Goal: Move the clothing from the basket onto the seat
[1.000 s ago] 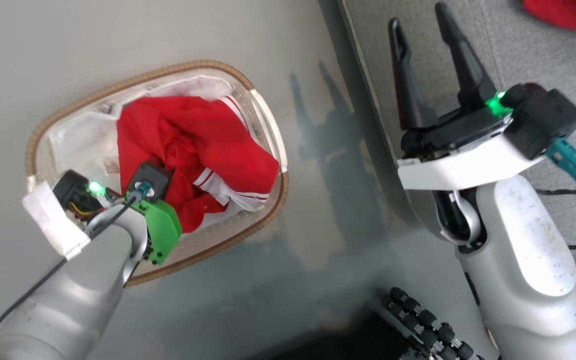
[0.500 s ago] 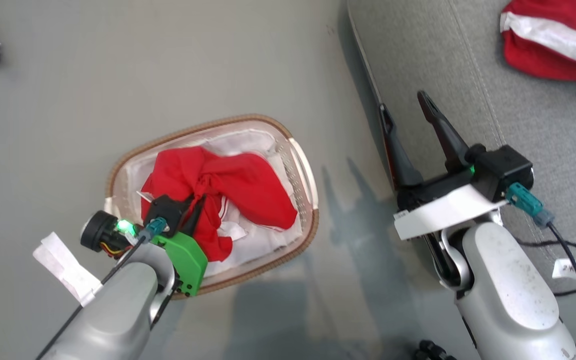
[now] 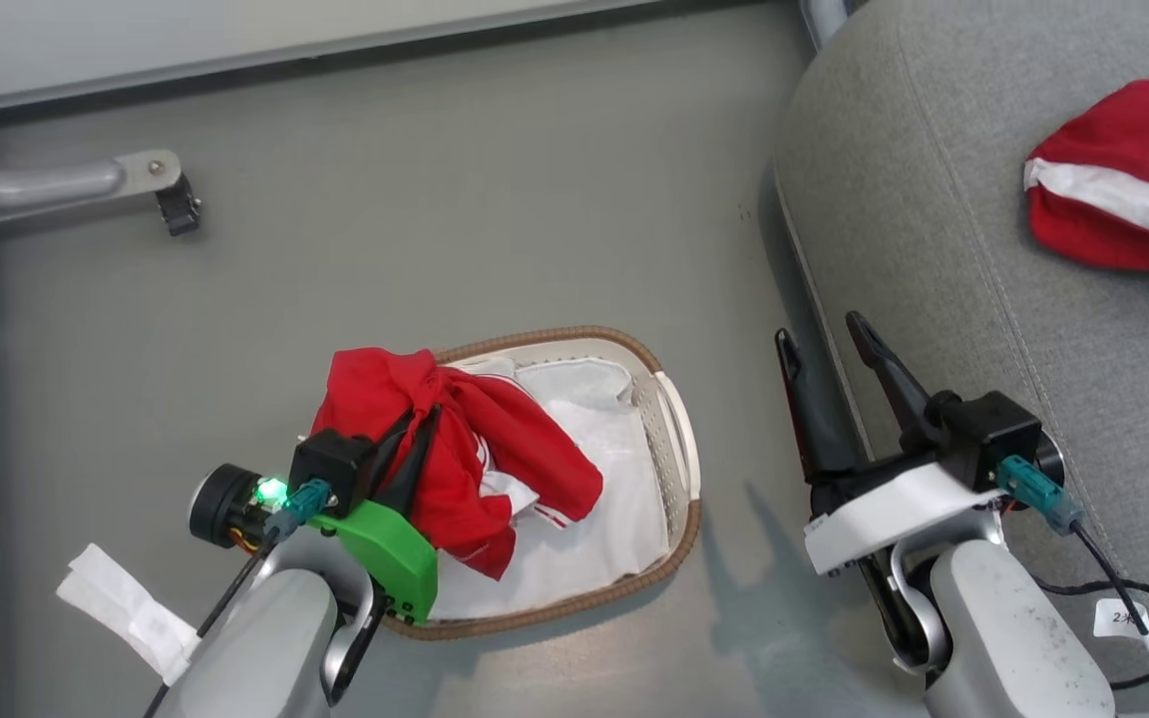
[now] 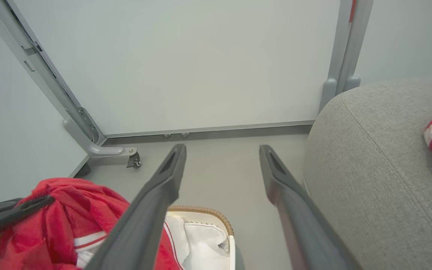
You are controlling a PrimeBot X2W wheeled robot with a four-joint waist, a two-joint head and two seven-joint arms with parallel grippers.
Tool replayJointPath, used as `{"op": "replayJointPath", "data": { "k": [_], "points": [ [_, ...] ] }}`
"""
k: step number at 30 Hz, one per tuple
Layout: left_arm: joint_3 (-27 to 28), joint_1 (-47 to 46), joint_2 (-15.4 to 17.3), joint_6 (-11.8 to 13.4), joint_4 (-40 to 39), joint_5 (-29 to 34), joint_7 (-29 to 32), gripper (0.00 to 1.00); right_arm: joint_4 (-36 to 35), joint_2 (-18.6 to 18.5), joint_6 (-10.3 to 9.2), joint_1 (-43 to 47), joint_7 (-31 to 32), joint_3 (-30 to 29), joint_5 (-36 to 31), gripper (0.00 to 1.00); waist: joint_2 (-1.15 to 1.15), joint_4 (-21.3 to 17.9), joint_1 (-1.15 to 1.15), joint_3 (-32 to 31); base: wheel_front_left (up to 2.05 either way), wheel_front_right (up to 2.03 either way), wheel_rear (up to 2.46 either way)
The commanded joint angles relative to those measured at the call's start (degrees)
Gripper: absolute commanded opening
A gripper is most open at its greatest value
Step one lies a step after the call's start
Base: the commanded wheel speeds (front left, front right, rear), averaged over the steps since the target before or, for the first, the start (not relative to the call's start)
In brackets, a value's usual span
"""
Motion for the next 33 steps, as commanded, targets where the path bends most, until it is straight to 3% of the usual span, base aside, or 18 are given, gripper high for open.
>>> {"op": "replayJointPath", "data": {
  "k": [1,14,33],
  "points": [
    [1.32,1.81,-0.67,-0.25,-1.3,0.92,-0.21,0.0,0.52,-0.25,-0.06,1.51,-0.1,0.01,-0.42,1.0,0.0,3.2,0.0,-5.38,0.0,0.0,0.0],
    [8.18,5.62,-4.48,-1.02,-9.49,2.81,-0.21,0.0,2.63,-0.24,-0.06,7.33,-0.1,0.43,-0.37,1.0,0.0,4.49,0.0,-13.32,0.0,0.0,0.0],
    [7.82,1.8,-7.8,-1.04,-20.91,-0.79,-0.21,0.0,3.24,-0.25,-0.06,11.32,-0.1,2.13,0.31,1.0,0.0,3.75,0.0,-17.22,0.0,0.0,0.0]
  ]
}}
